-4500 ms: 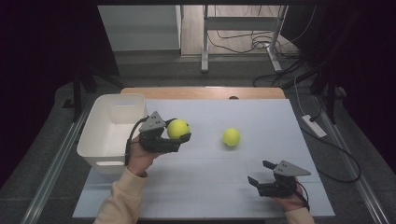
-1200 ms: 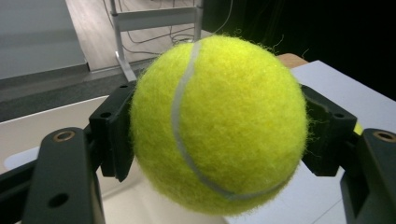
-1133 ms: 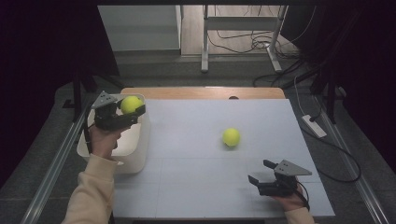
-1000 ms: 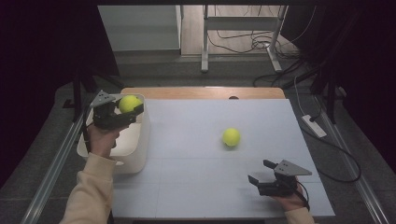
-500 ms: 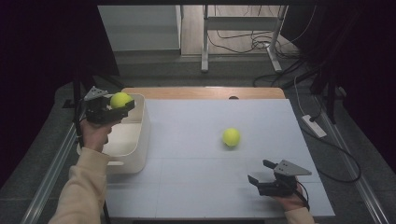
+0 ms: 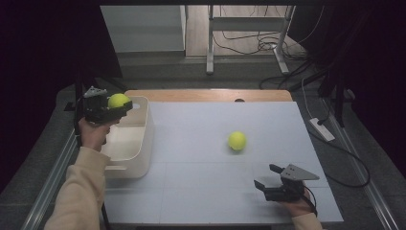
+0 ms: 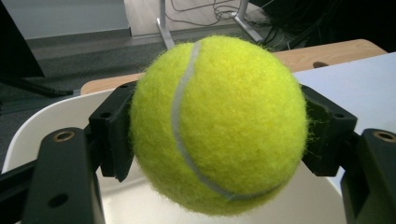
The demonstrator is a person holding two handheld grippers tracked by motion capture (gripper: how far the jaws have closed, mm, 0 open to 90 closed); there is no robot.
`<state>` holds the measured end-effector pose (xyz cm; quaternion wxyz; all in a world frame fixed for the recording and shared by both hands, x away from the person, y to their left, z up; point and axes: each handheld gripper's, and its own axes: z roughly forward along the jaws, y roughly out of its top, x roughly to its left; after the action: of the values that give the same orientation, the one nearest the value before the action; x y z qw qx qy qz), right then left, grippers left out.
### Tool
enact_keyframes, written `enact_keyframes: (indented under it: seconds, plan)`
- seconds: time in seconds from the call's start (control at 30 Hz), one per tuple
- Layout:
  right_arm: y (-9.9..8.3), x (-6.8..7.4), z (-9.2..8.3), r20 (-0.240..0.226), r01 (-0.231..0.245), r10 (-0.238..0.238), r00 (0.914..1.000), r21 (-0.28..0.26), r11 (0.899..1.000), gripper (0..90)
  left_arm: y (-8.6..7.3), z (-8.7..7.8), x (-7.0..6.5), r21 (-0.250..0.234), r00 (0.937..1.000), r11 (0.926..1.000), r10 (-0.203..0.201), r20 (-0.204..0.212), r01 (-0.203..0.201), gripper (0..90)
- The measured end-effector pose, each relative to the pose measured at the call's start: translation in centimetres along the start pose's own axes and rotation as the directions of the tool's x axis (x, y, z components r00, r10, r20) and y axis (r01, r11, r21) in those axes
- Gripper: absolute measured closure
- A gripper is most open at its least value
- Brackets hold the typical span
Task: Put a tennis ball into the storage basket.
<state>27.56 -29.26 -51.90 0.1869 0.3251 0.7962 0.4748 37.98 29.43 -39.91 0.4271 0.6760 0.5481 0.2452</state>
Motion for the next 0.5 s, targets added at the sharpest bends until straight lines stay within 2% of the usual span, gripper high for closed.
enact_keyframes:
  seconds: [0.3, 0.5]
  plan:
    - [0.0, 0.0, 0.0, -0.003, 0.001, -0.001, 1.0, 0.004, 1.0, 12.4, -0.3, 0.8, 0.9, 0.07, 0.9995, 0.9975, -0.003, -0.032, 0.006, 26.2]
    - [0.0, 0.0, 0.1, -0.004, 0.0, 0.0, 1.0, 0.005, 1.0, 12.4, -0.5, 1.0, 1.3, 0.099, 0.9992, 0.9951, -0.008, -0.039, 0.012, 26.2]
